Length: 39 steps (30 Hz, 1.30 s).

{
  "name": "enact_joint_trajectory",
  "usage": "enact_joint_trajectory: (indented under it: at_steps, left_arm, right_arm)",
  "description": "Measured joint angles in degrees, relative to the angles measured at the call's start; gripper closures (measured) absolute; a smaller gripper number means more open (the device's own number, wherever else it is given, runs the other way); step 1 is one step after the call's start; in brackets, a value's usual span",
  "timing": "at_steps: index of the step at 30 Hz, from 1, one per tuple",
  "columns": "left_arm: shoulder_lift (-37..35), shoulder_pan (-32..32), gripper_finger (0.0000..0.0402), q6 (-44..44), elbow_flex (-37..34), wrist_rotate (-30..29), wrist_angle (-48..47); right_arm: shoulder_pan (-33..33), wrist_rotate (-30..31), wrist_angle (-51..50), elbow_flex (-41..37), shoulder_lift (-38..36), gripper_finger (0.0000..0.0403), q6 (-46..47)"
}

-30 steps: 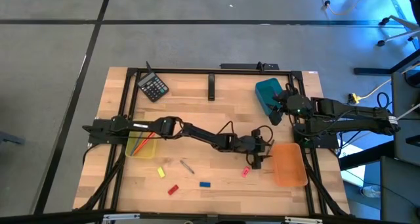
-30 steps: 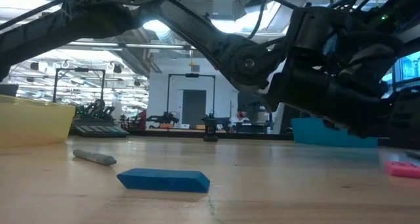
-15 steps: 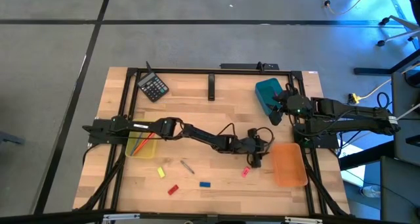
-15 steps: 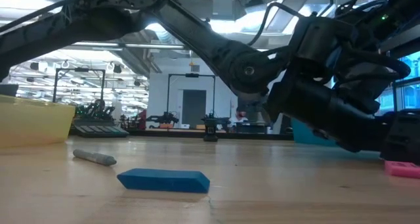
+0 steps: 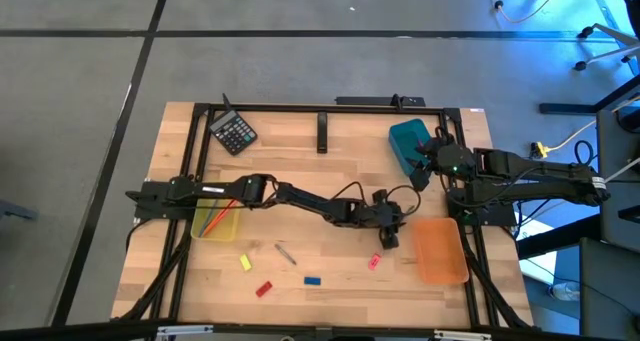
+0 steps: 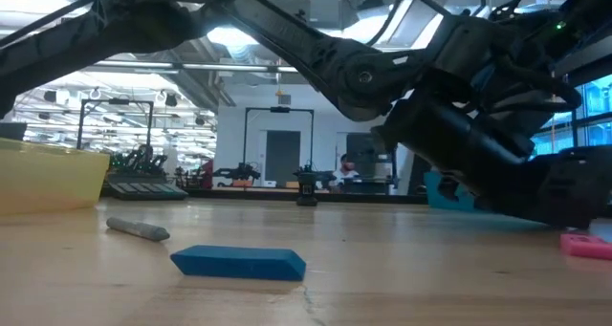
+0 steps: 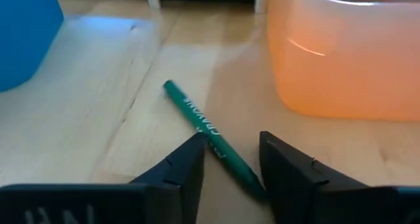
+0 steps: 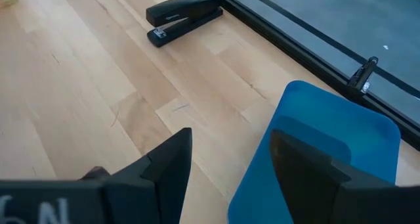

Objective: Sort crayons/erasers/pens/pencils in bins
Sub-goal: Put the green crayon into the blue bin

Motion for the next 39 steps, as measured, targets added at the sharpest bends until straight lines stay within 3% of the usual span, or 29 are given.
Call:
enact_joint_trajectory:
  at_steps: [6,16,21,26,33,39]
  left_arm:
    - [-0.7,2.3,0.0314,-5.2,0.0,3.4,-3.8]
    - [-3.1,5.2,0.0391,-5.4,0.1,4.2,-16.7]
    - [-4.4,5.9,0.0394,-4.1,0.1,1.7,-20.3]
    - [-7.3,6.0,0.0390,-1.7,-0.3,-6.4,-27.9]
    - [-10.5,6.6,0.0389,-0.2,-0.7,-12.0,-37.7]
    - [-13.4,6.4,0.0388,-0.5,-0.9,-12.8,-43.7]
  right_arm:
    - [0.0,0.1,0.0,0.0,0.0,0.0196,0.1]
    - [0.0,0.7,0.7,0.0,-0.1,0.0196,-0.1]
    - [0.0,0.8,0.9,0.0,-0.3,0.0196,-0.1]
    - [0.0,0.7,0.9,0.0,-1.5,0.0196,-0.2]
    - [0.0,2.8,0.4,0.0,-4.4,0.0196,-0.1]
    - [0.0,2.2,0.1,0.0,-6.9,0.0196,0.1]
